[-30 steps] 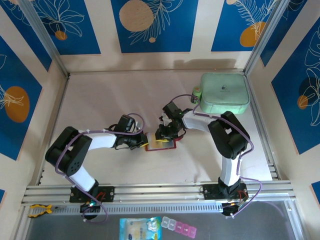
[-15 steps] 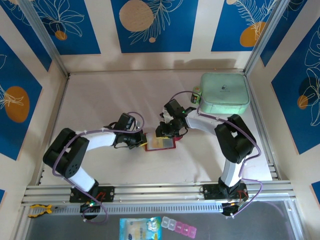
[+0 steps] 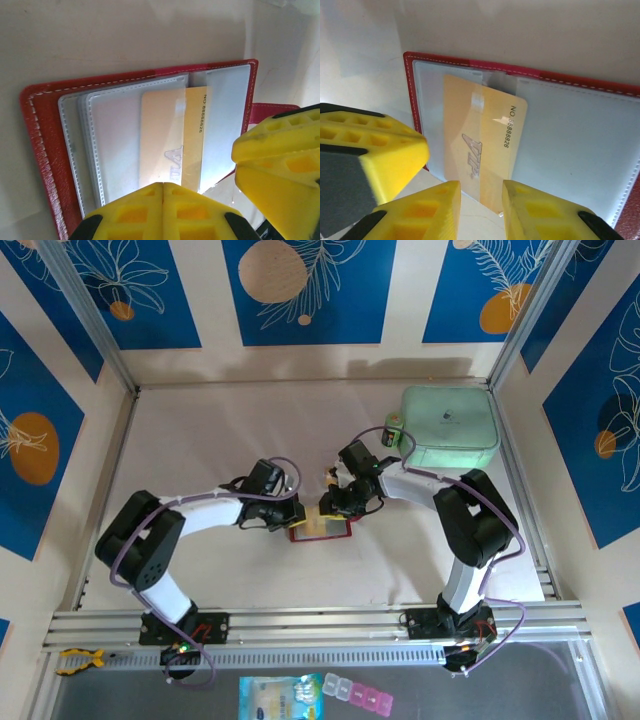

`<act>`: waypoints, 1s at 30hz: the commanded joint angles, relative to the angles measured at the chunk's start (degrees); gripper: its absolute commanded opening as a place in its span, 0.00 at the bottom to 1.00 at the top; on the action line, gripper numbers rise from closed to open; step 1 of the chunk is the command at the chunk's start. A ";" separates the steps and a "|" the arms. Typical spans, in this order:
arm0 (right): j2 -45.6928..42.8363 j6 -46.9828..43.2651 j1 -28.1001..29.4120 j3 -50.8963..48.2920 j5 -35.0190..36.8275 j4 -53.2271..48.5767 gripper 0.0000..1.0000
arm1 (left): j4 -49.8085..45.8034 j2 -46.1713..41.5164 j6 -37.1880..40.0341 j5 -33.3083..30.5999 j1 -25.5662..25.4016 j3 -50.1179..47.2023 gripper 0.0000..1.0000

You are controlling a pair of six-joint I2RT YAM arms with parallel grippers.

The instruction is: Take the credit cards out of the card holder

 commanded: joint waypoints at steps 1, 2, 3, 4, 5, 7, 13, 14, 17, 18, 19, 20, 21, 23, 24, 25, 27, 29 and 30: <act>1.45 0.55 -0.05 -0.71 -3.58 1.18 0.29 | -2.12 1.81 1.08 -1.29 -0.27 1.22 0.00; 1.85 0.59 0.01 -0.66 -3.83 1.27 0.29 | -2.85 1.97 1.43 -1.87 -0.25 1.21 0.00; 2.16 0.59 0.03 -0.57 -3.85 1.25 0.29 | -3.46 1.98 1.71 -2.30 -0.28 1.13 0.00; 2.52 0.68 0.12 -0.57 -3.92 1.27 0.29 | -3.91 1.98 2.04 -2.84 -0.25 0.97 0.00; 2.93 0.74 0.12 -0.57 -4.03 1.40 0.29 | -4.26 1.91 2.18 -3.17 -0.26 0.81 0.00; 3.65 0.68 0.12 -0.57 -4.21 1.53 0.31 | -4.61 1.91 2.44 -3.61 -0.31 0.40 0.00; 5.46 0.85 0.10 -0.57 -4.62 1.79 0.32 | -4.61 1.88 2.54 -4.14 -0.25 -0.45 0.00; 5.69 0.94 0.05 -0.56 -4.81 2.03 0.33 | -4.55 2.07 2.57 -4.14 -0.31 -0.49 0.00; 6.12 1.27 -0.04 -0.80 -6.03 3.20 0.34 | -3.98 2.77 2.53 -3.76 -0.24 -0.51 0.00; 6.22 1.36 -0.04 -0.83 -6.45 3.56 0.34 | -3.85 2.93 2.44 -3.63 -0.31 -0.53 0.00; 6.34 1.58 -0.16 -0.82 -7.00 3.96 0.34 | -3.67 3.04 2.32 -3.57 -0.25 -0.62 0.00; 6.44 1.71 -0.11 -0.88 -7.42 4.46 0.34 | -3.50 3.16 2.38 -3.53 -0.29 -0.70 0.00; 6.39 1.94 -0.23 -1.00 -7.86 4.90 0.34 | -3.44 3.28 2.38 -3.44 -0.32 -0.71 0.00; 6.13 2.34 -0.37 -1.09 -8.86 6.16 0.34 | -3.47 3.18 2.36 -3.49 -0.24 -0.82 0.00; 5.97 2.50 -0.40 -1.18 -9.14 6.56 0.34 | -3.42 3.14 2.36 -3.45 -0.26 -0.80 0.00; 5.76 2.57 -0.40 -1.08 -9.23 6.84 0.34 | -3.48 3.16 2.38 -3.44 -0.26 -0.80 0.00; 5.40 2.52 -0.51 -0.92 -9.11 7.16 0.34 | -3.39 3.22 2.38 -3.36 -0.25 -0.80 0.00; 4.95 2.52 -0.67 -0.75 -9.02 7.24 0.33 | -3.39 3.26 2.38 -3.28 -0.26 -0.80 0.00; 4.74 2.52 -0.70 -0.60 -9.07 7.25 0.33 | -3.39 3.29 2.37 -3.27 -0.29 -0.85 0.00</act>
